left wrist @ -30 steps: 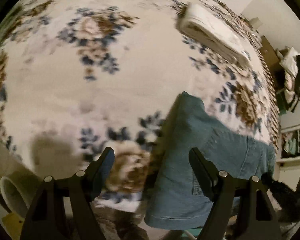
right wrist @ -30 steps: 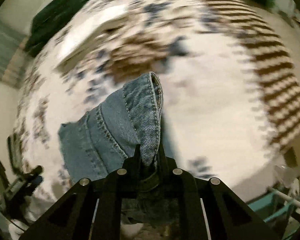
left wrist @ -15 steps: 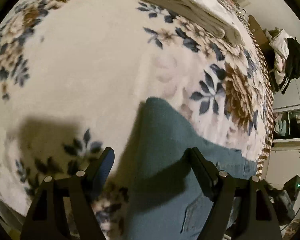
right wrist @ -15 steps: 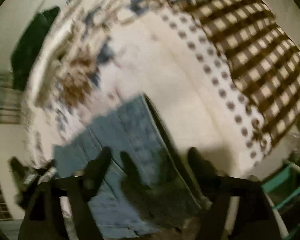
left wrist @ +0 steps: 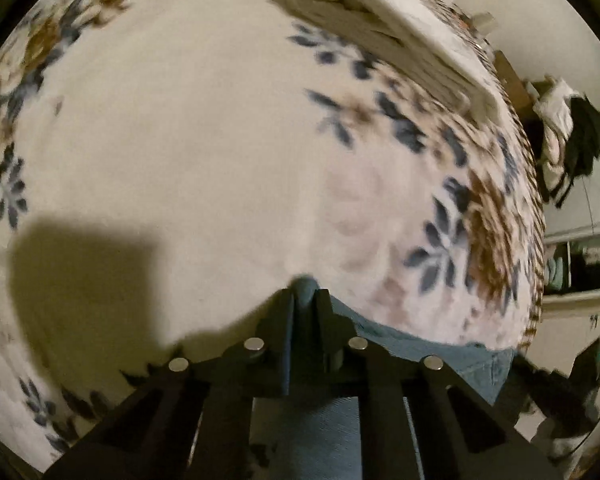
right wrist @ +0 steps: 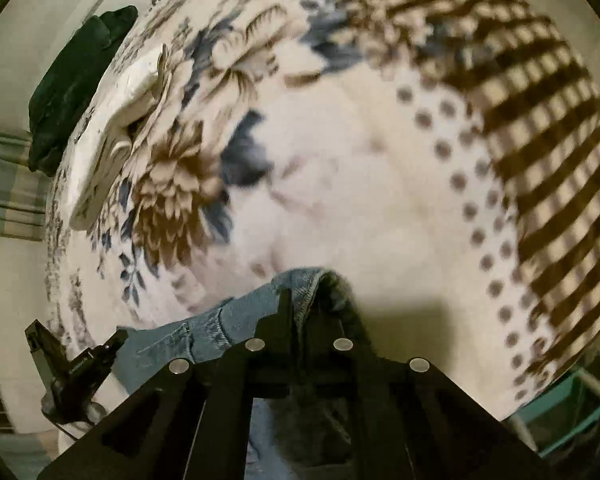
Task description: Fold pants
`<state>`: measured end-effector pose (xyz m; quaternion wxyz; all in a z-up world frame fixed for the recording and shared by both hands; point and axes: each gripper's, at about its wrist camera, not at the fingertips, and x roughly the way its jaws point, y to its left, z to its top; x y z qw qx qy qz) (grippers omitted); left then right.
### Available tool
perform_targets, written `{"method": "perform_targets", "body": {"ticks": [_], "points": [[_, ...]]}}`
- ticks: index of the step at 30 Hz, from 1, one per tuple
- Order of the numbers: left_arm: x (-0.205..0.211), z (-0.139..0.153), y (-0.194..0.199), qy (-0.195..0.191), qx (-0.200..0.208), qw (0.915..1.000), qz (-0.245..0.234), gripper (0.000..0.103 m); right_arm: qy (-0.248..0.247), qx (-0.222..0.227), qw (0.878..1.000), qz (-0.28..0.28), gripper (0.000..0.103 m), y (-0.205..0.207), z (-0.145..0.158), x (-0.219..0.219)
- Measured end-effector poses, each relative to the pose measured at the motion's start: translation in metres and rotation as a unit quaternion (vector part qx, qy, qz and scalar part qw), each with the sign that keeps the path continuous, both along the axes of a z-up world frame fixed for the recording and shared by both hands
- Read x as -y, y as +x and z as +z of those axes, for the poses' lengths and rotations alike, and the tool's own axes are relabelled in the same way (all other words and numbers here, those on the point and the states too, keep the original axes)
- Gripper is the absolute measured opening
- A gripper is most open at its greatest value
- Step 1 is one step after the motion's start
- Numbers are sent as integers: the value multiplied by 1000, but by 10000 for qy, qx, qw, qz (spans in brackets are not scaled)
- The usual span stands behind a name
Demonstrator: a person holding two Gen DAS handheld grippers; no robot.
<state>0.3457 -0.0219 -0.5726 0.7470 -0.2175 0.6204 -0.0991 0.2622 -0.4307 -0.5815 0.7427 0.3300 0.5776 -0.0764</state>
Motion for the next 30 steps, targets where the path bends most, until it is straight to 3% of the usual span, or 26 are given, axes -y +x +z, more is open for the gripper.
{"method": "perform_targets", "body": {"ticks": [3,5,7,8,9,11,15,17,18,20,21,24,26,27,28,29,30], "points": [[1,1,4,-34,-57,10000,-18,8,204,-297,9993,120,6,8,-22,2],[0,9,2,-58,-44,10000,-51,11,298,-356,9987,206,17,7,-22,6],[-5,16,-6,-174,-194,9997,38,18,318,-386,9986,172,54,-4,-11,14],[-7,19,-11,-163,-211,9996,78,29,307,-338,9989,109,58,-14,-4,18],[-9,24,-20,-158,-197,9996,128,36,310,-302,9990,66,58,-24,1,22],[-11,30,-37,-266,-195,9994,133,75,415,-376,9984,-23,58,-53,7,26],[-7,33,-75,-335,-343,9988,100,86,1060,-963,9891,-337,59,-104,-21,18],[-1,26,-89,-415,-497,9979,90,87,1379,-1068,9830,-567,59,-119,-39,15],[3,23,-93,-419,-545,9976,72,87,1460,-1075,9812,-656,56,-122,-45,13],[9,14,-99,-370,-679,9970,6,87,1361,-1042,9817,-830,23,-128,-50,12],[12,10,-100,-359,-720,9968,-21,87,1041,-1170,9844,-805,4,-129,-50,14],[18,5,-103,-231,-716,9971,-121,88,722,-1243,9847,-982,2,-139,-48,29],[20,6,-103,-168,-678,9975,-146,93,1045,-966,9845,-1026,4,-148,-44,39],[21,6,-103,-177,-665,9975,-150,93,1270,-867,9832,-983,12,-151,-43,40],[21,7,-103,-211,-658,9975,-146,93,1614,-741,9805,-848,43,-157,-43,40],[21,7,-104,-234,-656,9975,-141,93,1751,-668,9798,-704,64,-163,-42,36],[21,8,-105,-262,-647,9975,-147,93,1784,-606,9800,-635,92,-166,-40,33]]}}
